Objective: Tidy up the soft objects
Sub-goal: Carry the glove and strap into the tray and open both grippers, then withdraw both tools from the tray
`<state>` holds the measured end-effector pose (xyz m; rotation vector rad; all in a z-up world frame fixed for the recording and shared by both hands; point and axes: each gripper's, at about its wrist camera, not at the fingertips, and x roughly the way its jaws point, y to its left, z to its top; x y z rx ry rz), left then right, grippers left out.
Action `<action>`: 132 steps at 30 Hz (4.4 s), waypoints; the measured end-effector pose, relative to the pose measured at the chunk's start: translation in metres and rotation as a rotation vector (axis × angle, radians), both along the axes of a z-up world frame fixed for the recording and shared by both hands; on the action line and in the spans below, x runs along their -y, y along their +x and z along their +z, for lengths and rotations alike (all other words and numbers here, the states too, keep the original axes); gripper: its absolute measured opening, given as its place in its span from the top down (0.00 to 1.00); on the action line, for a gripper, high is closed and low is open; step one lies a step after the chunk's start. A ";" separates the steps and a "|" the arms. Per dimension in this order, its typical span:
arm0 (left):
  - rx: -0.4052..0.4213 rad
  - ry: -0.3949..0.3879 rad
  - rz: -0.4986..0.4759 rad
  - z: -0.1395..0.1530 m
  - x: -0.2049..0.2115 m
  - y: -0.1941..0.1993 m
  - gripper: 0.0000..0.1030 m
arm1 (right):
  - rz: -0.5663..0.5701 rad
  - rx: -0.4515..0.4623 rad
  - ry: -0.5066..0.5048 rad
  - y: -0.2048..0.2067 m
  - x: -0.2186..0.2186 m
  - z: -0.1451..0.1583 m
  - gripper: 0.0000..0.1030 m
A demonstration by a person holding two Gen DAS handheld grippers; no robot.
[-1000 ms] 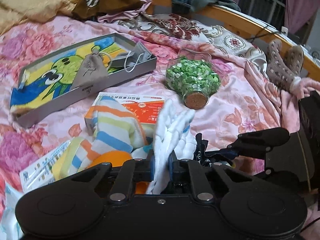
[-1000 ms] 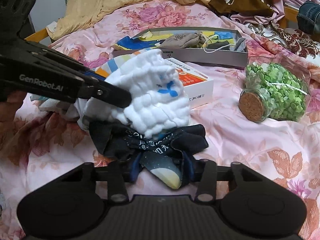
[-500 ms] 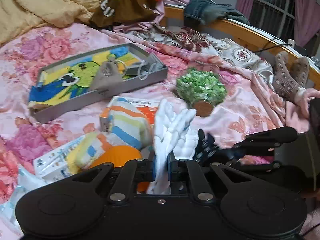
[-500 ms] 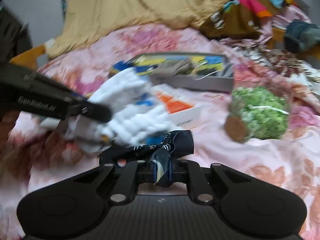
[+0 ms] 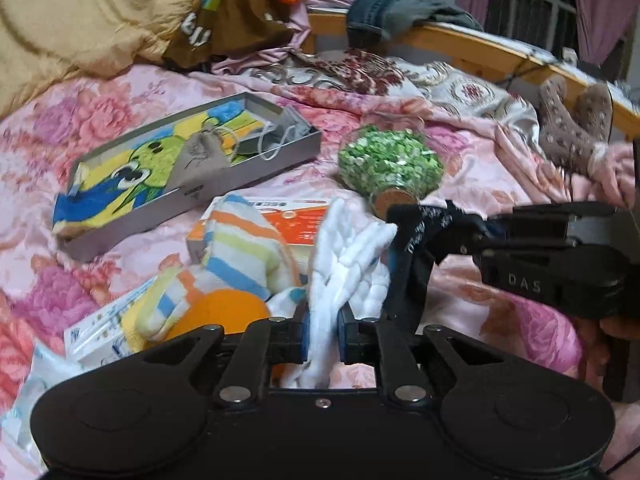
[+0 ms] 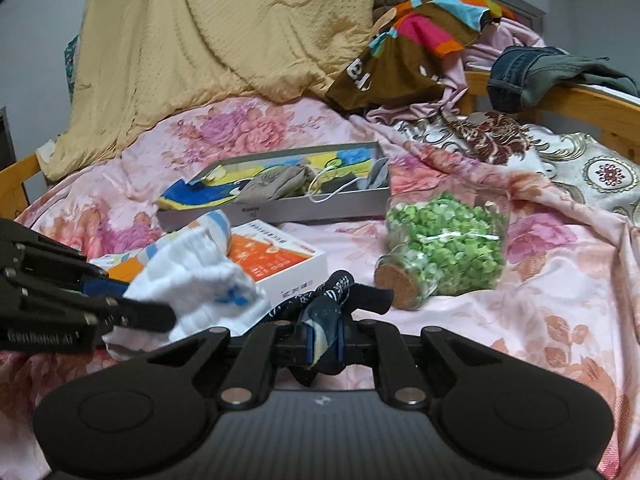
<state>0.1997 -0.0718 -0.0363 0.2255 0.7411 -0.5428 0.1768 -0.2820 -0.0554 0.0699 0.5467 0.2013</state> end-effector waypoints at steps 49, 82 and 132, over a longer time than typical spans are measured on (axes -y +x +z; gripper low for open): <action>0.227 -0.281 0.411 0.102 -0.029 0.174 0.90 | 0.073 0.205 0.155 0.212 -0.014 0.053 0.89; -0.006 -0.197 0.511 0.007 0.004 0.259 0.66 | -0.012 0.019 0.087 0.228 -0.006 0.005 0.28; 0.307 -0.140 0.503 0.074 -0.069 -0.040 0.01 | 0.014 0.271 0.105 -0.025 -0.028 0.089 0.00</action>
